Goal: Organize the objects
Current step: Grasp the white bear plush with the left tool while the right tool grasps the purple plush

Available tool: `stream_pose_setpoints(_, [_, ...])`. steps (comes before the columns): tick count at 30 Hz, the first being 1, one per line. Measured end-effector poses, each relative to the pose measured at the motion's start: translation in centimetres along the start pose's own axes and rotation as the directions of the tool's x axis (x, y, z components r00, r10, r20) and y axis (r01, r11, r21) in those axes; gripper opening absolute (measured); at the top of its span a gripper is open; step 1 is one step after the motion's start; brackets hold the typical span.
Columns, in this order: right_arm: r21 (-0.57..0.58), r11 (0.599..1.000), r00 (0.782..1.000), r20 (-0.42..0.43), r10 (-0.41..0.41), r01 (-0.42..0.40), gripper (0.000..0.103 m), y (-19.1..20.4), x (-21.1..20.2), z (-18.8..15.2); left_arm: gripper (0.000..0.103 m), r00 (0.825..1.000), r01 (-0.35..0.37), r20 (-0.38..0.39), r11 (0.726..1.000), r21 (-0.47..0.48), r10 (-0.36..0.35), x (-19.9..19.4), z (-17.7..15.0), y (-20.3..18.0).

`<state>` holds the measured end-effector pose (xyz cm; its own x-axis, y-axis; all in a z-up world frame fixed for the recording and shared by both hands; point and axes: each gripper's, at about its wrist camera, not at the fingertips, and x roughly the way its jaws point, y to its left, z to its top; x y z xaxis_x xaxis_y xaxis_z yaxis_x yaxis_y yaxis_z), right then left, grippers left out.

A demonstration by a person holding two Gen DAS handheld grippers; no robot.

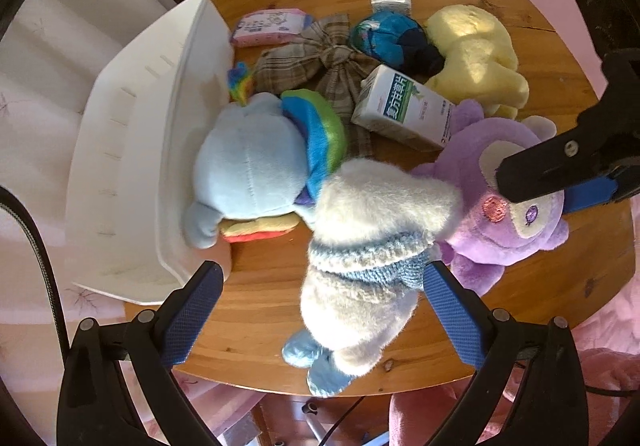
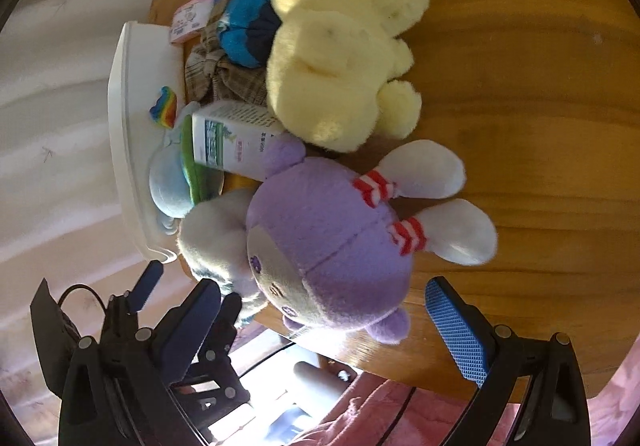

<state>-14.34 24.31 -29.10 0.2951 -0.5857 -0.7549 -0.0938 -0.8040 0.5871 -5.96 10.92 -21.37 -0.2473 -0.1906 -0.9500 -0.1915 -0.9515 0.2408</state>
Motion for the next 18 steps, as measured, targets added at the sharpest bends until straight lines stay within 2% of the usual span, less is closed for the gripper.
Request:
stream_pose_setpoints(6, [0.043,0.999,1.0,-0.019,0.013,-0.013,0.093,-0.4,0.7,0.4,0.101,0.998,0.065,-0.021,0.998,0.02,-0.064,0.9,0.8,-0.7])
stream_pose_setpoints(9, [0.053,0.998,0.999,-0.032,0.018,-0.016,0.086,-0.4,1.0,0.3,0.1,0.997,0.067,-0.04,0.997,0.025,-0.066,1.5,1.0,-1.1])
stream_pose_setpoints(12, [0.048,0.999,1.0,-0.03,-0.005,0.007,0.079,-0.3,1.2,0.1,0.095,0.996,0.065,-0.055,0.998,0.017,-0.064,2.1,1.2,-1.2])
stream_pose_setpoints(18, [0.048,0.999,1.0,-0.03,0.008,-0.006,0.075,-0.1,1.4,-0.5,0.088,0.992,0.091,-0.084,0.996,-0.011,-0.092,3.0,1.7,-1.0])
